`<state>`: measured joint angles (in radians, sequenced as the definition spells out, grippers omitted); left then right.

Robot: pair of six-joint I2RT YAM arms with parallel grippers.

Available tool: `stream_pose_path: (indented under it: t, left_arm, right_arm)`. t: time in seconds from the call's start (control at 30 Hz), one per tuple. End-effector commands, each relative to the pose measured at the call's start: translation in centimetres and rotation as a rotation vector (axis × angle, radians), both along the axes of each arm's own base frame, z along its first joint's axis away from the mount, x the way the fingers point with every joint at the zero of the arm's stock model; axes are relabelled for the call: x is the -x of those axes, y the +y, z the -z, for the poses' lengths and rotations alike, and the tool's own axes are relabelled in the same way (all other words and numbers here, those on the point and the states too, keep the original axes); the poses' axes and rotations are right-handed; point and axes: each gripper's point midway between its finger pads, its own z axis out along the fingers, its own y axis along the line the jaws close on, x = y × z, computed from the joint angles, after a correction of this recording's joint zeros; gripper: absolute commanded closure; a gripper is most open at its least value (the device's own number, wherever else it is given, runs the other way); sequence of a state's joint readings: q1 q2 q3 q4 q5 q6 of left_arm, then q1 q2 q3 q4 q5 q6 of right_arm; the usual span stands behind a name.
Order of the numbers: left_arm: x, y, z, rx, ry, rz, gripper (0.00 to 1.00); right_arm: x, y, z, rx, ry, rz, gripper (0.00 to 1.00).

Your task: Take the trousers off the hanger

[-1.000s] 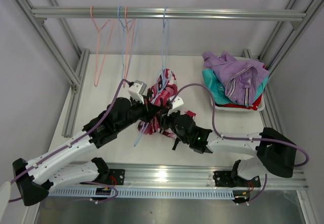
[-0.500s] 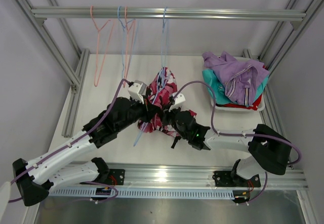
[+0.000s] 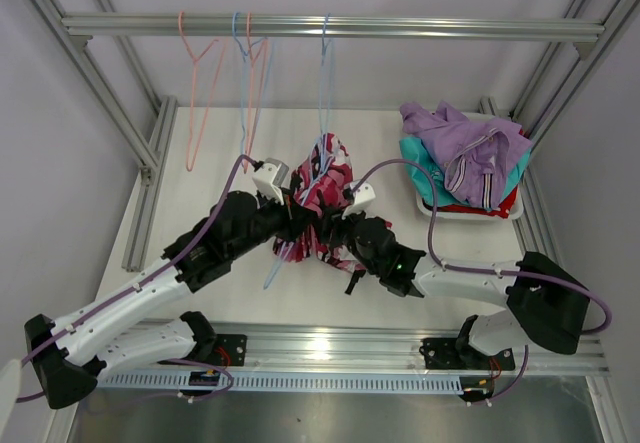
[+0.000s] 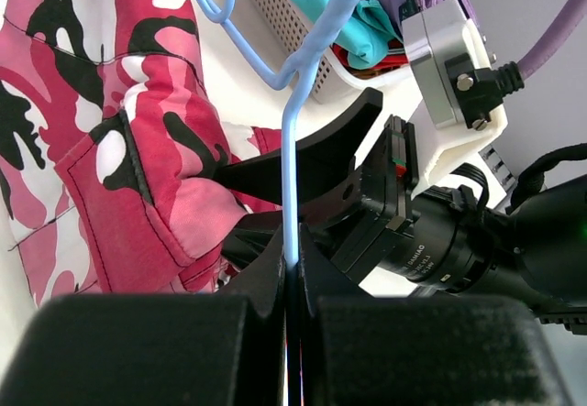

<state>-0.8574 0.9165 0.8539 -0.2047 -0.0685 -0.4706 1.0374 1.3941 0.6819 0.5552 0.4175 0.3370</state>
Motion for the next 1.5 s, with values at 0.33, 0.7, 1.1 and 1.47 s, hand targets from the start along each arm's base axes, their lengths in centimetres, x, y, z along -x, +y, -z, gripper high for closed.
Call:
stream_pose_path:
  t: [0.33,0.7,1.1,1.47]
  left_arm:
    - [-0.2,-0.4,-3.8,0.103,-0.063,0.021,1.00]
    - [-0.5,-0.1,-3.7,0.105,-0.057,0.009,1.00]
    - [-0.9,0.6,-4.1,0.114,-0.064,-0.015,0.99]
    - [-1.6,1.2,-4.1,0.111,-0.065,-0.045,1.00]
  right_arm:
    - [-0.8,4.7,-0.6,-0.040,0.002,-0.069,0.40]
    - [1.4,5.8,1.2,-0.038,0.043,-0.120,0.39]
    - [4.2,6.0,3.1,-0.016,0.088,-0.147,0.38]
    - [6.0,6.3,4.8,0.025,0.126,-0.182,0.38]
